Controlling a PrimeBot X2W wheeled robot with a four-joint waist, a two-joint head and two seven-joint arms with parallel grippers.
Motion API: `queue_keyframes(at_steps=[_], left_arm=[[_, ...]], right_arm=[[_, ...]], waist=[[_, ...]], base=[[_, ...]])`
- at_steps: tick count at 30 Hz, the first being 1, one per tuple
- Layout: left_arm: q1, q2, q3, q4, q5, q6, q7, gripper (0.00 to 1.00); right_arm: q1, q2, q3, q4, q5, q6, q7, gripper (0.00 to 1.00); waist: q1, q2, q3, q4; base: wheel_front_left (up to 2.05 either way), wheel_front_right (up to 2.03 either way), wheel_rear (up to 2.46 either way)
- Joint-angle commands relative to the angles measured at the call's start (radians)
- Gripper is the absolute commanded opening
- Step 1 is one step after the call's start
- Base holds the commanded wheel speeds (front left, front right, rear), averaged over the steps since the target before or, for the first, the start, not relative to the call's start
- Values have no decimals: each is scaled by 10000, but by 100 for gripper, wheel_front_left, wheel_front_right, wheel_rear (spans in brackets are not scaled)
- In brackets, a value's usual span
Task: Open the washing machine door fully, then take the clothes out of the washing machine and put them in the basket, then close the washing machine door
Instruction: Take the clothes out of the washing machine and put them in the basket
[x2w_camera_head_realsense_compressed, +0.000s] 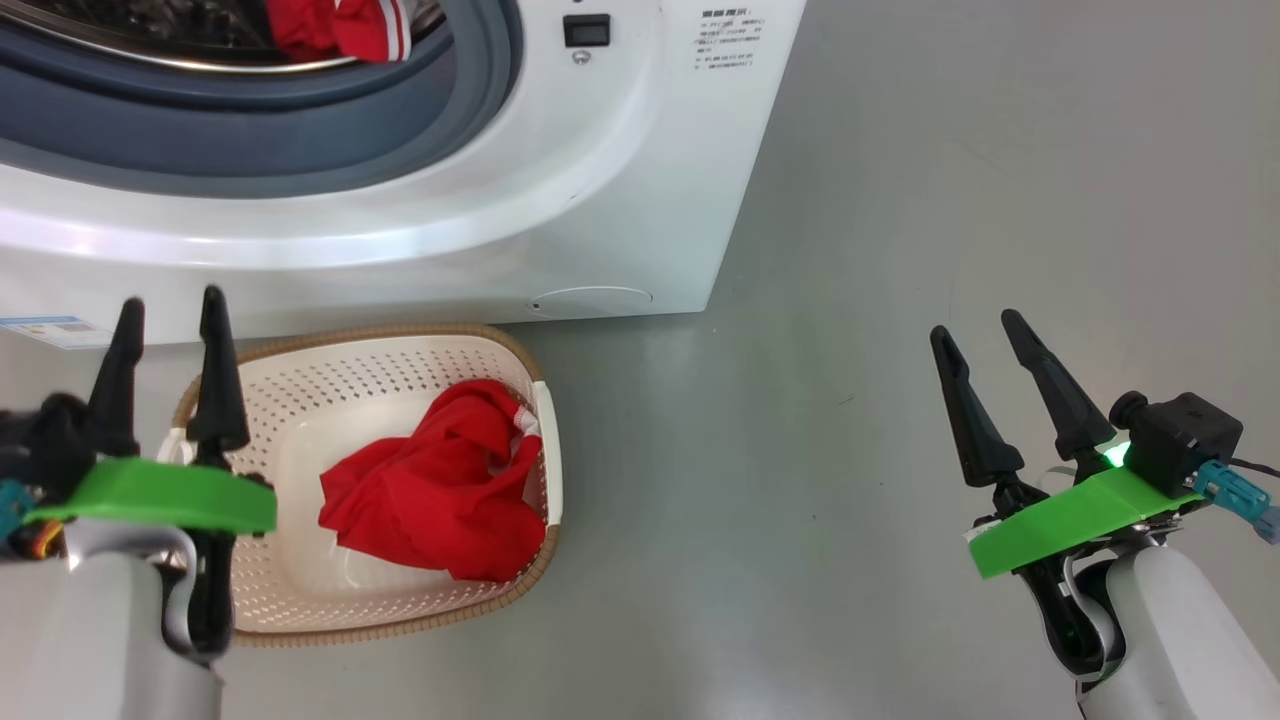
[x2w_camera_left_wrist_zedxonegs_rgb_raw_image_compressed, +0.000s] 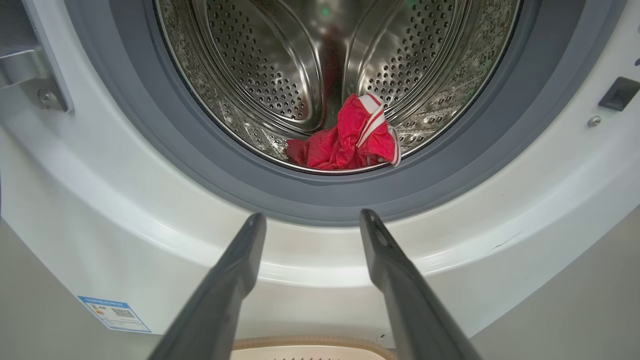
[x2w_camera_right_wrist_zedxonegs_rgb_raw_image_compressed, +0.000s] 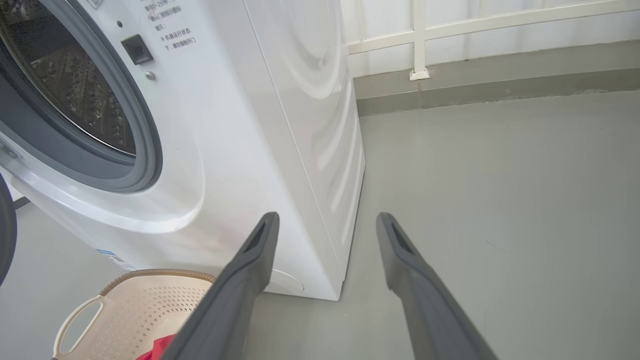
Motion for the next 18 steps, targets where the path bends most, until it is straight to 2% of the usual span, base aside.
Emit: queue_keyframes(at_steps=[1,10,18], left_arm=[[377,253,466,-468,223,-29,-80,100],[1684,-184,982,-1511,675,-29,-80,100],[1933,-382,1115,-1823,767,-29,-80,100]], right_arm=[[253,-61,141,-280,-73,16,-120,100],[291,-28,201,-239,-43,16,-120,100],[285,-43,199,-231,-37,16,-120,100]], waist=[[0,-1,3,-3],[0,-1,-52,-84],[0,-1,-22,-100]], base=[[0,0,0],[0,0,0],[0,0,0]])
